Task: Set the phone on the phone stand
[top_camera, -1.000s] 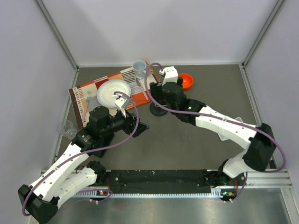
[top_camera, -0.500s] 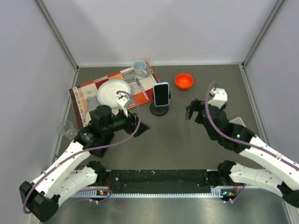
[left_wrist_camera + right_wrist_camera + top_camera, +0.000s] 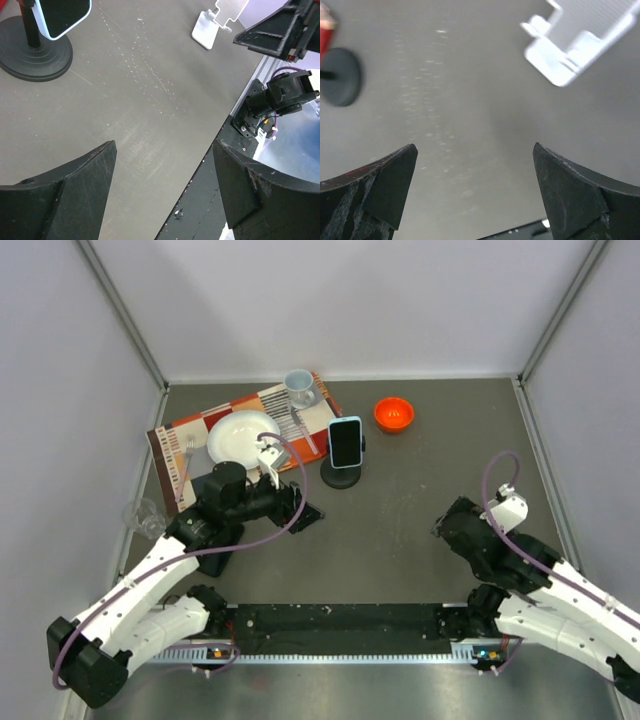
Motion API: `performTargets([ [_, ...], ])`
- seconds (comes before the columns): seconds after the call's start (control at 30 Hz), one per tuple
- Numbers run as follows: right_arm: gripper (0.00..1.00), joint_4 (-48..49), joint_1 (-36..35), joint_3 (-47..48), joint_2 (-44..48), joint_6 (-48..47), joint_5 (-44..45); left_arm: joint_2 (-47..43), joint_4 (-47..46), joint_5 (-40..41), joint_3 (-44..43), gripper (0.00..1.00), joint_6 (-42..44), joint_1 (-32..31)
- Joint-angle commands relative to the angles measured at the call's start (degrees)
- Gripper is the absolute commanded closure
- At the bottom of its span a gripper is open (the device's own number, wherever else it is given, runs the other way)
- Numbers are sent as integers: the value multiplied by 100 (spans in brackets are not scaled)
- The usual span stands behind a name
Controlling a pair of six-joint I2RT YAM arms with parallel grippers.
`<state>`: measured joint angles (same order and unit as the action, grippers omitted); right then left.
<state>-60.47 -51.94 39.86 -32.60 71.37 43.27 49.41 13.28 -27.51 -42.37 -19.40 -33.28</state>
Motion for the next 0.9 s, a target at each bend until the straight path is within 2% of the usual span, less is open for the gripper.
performTargets([
  [0.0,1,-2113,35,355,-764,2124,638,16,-466,-281,-175,18,-117,32],
  [0.17,1,-2760,272,664,-1547,2522,1007,-133,-511,-273,-105,18,-231,32],
  [0.23,1,-2682,727,611,-1583,2504,1052,-238,-493,-238,-52,18,-231,32],
  [0.3,1,-2201,1481,506,-1487,1726,1026,-256,-432,-264,-52,18,-205,32],
  [0.33,1,-1432,1781,401,-1425,1243,974,-265,-431,-264,-52,18,-196,32],
  [0.37,1,-1015,2054,365,-1355,438,799,-265,-431,-307,-61,18,-187,32],
  [0.4,1,-680,2544,313,-1232,82,728,-265,-431,-317,-70,18,-187,32],
  [0.47,1,7,2960,268,-1187,-629,587,-282,-431,-352,-78,18,-178,32],
  [0.63,1,825,3961,137,-1476,-1432,403,-335,-431,-343,-43,18,-135,32],
  [0.77,1,1633,4183,84,-1758,-1793,86,-361,-405,-352,-43,18,-99,32],
  [0.87,1,1819,4245,285,-2204,-1628,77,-432,-309,-308,-52,18,-55,32],
])
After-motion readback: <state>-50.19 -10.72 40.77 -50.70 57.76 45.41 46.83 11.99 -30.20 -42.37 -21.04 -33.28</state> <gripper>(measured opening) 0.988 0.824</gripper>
